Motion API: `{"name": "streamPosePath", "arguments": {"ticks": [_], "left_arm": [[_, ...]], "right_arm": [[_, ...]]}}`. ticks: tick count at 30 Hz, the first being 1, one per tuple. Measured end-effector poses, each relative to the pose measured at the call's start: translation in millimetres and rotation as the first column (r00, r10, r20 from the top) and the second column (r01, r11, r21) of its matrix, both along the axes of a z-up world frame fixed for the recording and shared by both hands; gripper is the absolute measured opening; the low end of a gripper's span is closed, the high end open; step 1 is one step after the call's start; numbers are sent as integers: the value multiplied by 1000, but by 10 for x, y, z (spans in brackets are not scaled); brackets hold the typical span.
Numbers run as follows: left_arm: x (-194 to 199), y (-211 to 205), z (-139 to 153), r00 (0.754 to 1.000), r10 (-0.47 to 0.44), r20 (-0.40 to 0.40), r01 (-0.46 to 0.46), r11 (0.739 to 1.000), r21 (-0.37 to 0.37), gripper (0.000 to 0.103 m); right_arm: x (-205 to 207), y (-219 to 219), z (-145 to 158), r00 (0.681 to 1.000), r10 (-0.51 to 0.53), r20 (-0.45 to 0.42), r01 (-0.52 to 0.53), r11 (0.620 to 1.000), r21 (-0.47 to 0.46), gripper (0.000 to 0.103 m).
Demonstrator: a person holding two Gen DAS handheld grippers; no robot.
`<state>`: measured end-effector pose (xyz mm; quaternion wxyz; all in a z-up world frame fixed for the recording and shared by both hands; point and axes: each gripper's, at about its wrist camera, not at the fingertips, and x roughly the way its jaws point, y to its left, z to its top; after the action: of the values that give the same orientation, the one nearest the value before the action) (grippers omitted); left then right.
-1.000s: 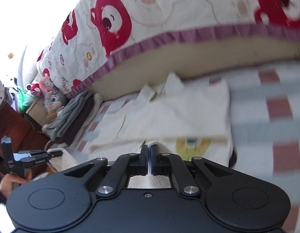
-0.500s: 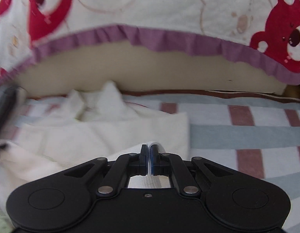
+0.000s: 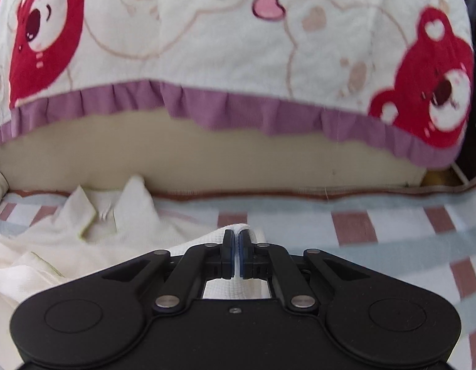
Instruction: Fold clothes
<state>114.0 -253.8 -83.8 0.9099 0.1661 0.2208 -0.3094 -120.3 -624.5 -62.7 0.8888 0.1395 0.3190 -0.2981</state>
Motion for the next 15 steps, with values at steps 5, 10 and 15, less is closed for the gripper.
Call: {"name": "streamPosePath", "arguments": {"ticks": [5,10,15], "left_arm": [[306,-194,148,999,24,-30,-25,1000,-6,6],[823,-560,-380,986,128,-110,-111,982,150,10],[602,-370,-472,987,133,-87,-124,986,110,18]], "right_arm": [[367,-294,-19,999,-53,-3,53,999,12,5],[705,-656,-411,996,-26,-88,41,983,179,25],[422,-715,-421,997,-70,-30,75,978,194,53]]}}
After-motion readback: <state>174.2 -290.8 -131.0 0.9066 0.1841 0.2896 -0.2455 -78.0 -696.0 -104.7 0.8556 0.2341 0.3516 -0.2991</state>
